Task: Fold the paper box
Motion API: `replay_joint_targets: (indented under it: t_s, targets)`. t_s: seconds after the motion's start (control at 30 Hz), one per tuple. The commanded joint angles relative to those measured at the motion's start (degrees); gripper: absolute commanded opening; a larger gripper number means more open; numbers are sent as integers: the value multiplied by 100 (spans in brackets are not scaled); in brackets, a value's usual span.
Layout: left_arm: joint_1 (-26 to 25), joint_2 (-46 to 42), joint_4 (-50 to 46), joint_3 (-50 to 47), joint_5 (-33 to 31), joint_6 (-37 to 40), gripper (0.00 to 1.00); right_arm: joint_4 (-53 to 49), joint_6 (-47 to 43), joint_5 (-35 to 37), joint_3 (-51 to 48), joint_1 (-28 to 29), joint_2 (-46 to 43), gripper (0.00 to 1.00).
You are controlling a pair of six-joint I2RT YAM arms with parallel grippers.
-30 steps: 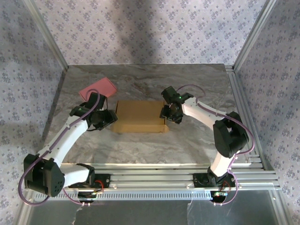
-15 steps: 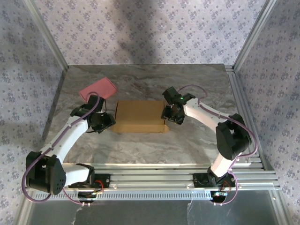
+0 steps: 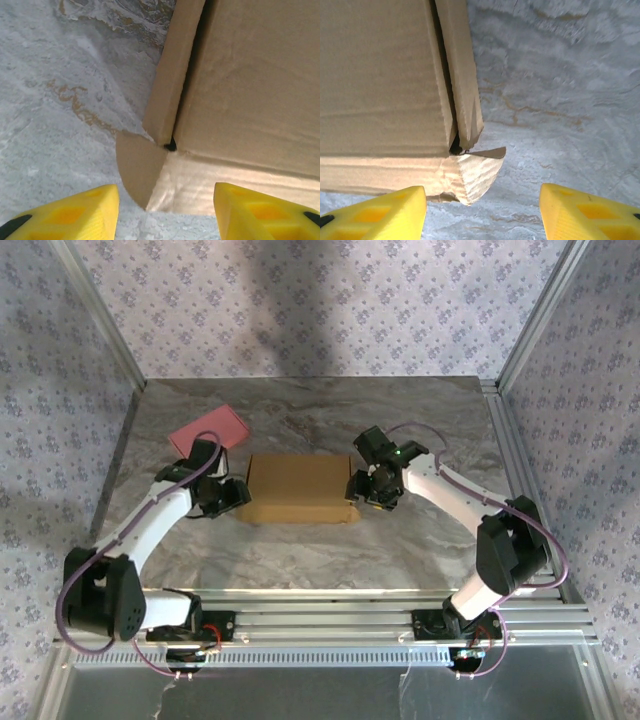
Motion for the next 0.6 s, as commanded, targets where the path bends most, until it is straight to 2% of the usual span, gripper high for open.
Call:
replay_joint_targets:
  t_s: [0.0,0.2,0.57]
  targets:
    - [81,352,306,119,254,369,52,3,-69,-424,-39,105,-1,63]
    - [88,496,665,-93,362,456,53,165,-105,-566,-275,229,222,62]
    - [85,719,1194,-341,546,268,52,258,-181,-707,119,243,724,59]
